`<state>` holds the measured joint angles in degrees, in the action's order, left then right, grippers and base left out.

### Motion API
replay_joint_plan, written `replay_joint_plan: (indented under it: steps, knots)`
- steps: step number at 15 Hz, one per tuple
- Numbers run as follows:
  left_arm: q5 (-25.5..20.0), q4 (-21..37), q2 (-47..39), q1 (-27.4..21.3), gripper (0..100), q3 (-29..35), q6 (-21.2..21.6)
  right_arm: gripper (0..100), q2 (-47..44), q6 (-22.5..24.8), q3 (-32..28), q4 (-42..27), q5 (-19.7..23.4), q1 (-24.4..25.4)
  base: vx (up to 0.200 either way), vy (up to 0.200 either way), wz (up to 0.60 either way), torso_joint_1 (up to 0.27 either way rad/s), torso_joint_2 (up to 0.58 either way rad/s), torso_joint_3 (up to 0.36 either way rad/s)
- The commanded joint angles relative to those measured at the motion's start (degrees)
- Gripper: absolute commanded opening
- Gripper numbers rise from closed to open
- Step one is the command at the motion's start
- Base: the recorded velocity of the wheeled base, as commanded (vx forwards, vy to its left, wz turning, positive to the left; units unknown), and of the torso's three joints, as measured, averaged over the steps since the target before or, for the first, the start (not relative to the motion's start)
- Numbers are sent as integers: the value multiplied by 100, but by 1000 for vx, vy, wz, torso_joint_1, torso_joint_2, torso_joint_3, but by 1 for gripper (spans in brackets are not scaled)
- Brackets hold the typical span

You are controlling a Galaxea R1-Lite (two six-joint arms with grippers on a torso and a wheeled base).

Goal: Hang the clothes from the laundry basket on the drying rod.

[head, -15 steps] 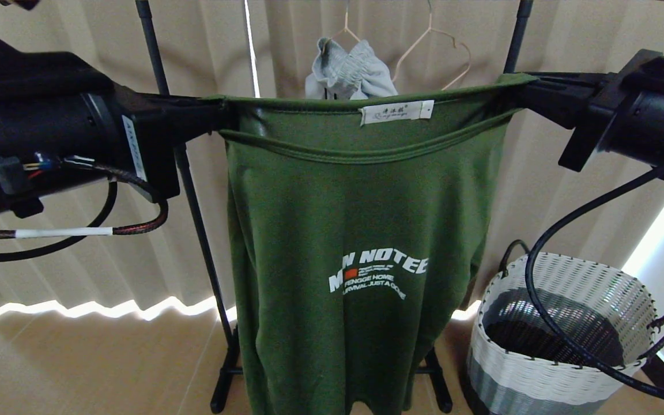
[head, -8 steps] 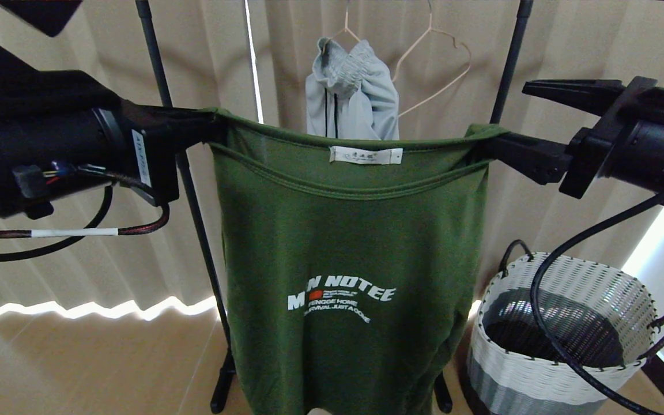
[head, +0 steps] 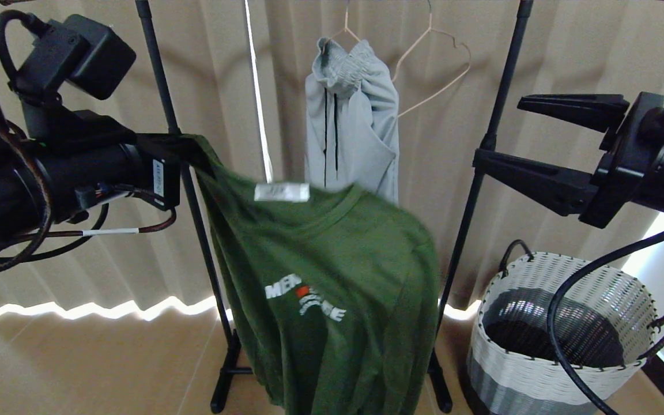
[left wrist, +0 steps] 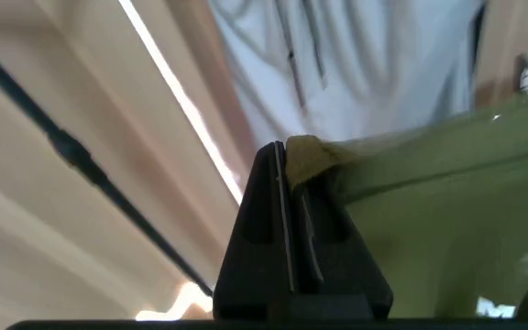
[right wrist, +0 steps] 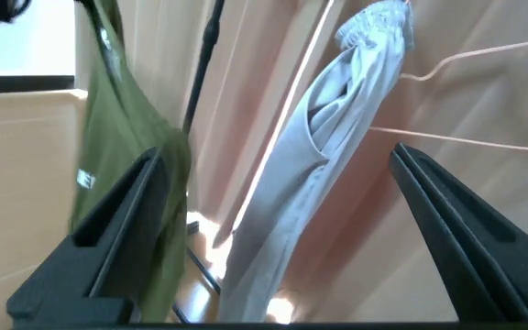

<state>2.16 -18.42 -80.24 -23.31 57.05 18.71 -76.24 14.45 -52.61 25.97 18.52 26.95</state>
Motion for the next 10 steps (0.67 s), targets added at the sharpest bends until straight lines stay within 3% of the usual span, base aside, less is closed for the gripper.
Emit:
replay_joint_plan:
  steps: [1,5,8,10]
  knots:
    - [4,-4,-53,19,0,-27,1,100,21,14,93,-4,-6,3,0,0,0,0,0,0]
    - [74,-4,122,46,0,-265,-8,100,39,50,340,-48,-85,-15,0,0,0,0,0,0]
    - [382,5,1019,353,0,-1363,-43,100,241,313,1131,-92,-885,-639,0,0,0,0,0,0]
    - [347,5,1696,916,0,-2181,-61,100,452,436,1763,-74,-1597,-779,0,0,0,0,0,0]
